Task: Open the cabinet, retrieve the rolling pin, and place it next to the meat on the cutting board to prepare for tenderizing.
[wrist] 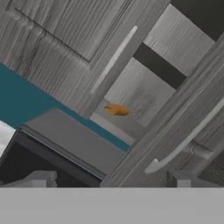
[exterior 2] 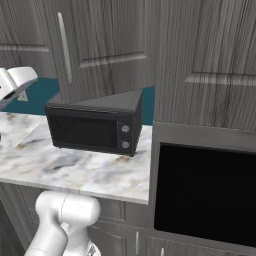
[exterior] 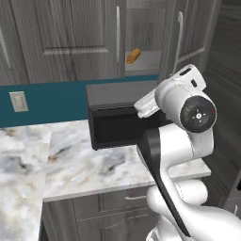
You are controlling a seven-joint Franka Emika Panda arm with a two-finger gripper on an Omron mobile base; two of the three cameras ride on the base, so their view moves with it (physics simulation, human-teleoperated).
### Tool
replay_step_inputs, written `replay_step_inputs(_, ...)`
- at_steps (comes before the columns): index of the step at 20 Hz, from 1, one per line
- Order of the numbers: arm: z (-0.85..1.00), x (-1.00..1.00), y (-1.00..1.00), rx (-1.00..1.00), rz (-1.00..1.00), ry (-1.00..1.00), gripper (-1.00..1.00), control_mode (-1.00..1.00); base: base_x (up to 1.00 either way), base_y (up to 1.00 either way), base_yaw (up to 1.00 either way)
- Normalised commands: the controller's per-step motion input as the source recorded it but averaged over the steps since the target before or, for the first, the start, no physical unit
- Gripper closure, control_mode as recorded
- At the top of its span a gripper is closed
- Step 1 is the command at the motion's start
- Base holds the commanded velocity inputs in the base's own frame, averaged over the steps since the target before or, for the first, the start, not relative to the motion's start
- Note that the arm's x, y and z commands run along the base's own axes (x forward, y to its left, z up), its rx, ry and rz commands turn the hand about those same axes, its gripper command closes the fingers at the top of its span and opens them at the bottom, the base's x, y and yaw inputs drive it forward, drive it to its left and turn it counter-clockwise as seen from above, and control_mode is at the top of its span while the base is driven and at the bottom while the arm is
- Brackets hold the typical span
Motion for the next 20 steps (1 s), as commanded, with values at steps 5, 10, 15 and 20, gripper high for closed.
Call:
replay_step_inputs(5, -0.18, 0.17, 0.06, -0.22, -0.05, 0.10, -1.00, -1.00, 0.00, 0.00, 0.00)
replay_step_inputs(10, -0.35, 0.01, 0.07, -0.18, 0.00, 0.00, -1.00, -1.00, 0.00, 0.00, 0.00)
replay_step_inputs(15, -0.08, 0.35, 0.04, -0.07, 0.00, 0.05, -1.00, -1.00, 0.00, 0.00, 0.00)
replay_step_inputs(20, -0.04, 0.41, 0.17, -0.11, -0.01, 0.07, -1.00, -1.00, 0.00, 0.00, 0.00)
